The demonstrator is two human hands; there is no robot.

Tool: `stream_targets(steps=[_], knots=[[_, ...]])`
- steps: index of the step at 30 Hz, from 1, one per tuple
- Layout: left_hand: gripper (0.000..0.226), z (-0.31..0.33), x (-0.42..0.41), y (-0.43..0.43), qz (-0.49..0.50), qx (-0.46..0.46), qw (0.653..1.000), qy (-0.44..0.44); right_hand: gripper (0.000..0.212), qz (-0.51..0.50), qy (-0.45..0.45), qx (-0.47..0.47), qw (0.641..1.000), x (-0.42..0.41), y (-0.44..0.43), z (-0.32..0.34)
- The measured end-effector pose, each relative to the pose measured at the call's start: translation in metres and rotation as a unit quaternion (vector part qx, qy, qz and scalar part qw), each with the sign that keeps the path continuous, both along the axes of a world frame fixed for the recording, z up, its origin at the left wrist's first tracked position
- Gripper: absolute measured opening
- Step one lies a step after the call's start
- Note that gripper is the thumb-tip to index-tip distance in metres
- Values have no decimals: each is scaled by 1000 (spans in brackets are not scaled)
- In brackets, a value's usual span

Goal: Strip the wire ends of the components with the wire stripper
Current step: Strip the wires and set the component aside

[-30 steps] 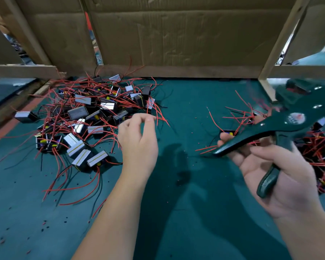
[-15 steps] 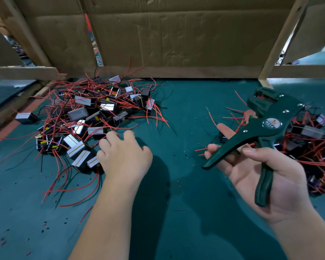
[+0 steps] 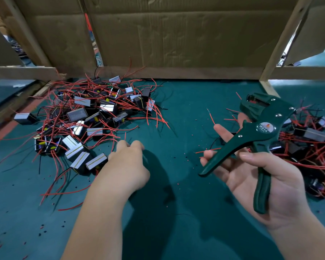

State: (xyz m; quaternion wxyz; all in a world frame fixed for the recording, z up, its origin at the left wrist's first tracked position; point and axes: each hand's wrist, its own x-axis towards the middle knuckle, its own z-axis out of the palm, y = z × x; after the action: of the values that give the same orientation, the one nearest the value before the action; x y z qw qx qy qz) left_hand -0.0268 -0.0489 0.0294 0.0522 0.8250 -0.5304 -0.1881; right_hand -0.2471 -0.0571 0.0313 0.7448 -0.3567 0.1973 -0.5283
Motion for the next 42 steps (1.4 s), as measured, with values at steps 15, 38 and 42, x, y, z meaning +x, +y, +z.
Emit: stream_targets(steps=[15,38,42], knots=[[39,9,-27,-14,-15,-374,655,656,101,89,-19,54,994,-1,4,2],[54,6,-38,-19,73,-272,535,797,79,262,-86,99,956,3,5,5],[66,4,-35,-14,14,-227,571,788,82,207,-60,103,971,3,5,2]])
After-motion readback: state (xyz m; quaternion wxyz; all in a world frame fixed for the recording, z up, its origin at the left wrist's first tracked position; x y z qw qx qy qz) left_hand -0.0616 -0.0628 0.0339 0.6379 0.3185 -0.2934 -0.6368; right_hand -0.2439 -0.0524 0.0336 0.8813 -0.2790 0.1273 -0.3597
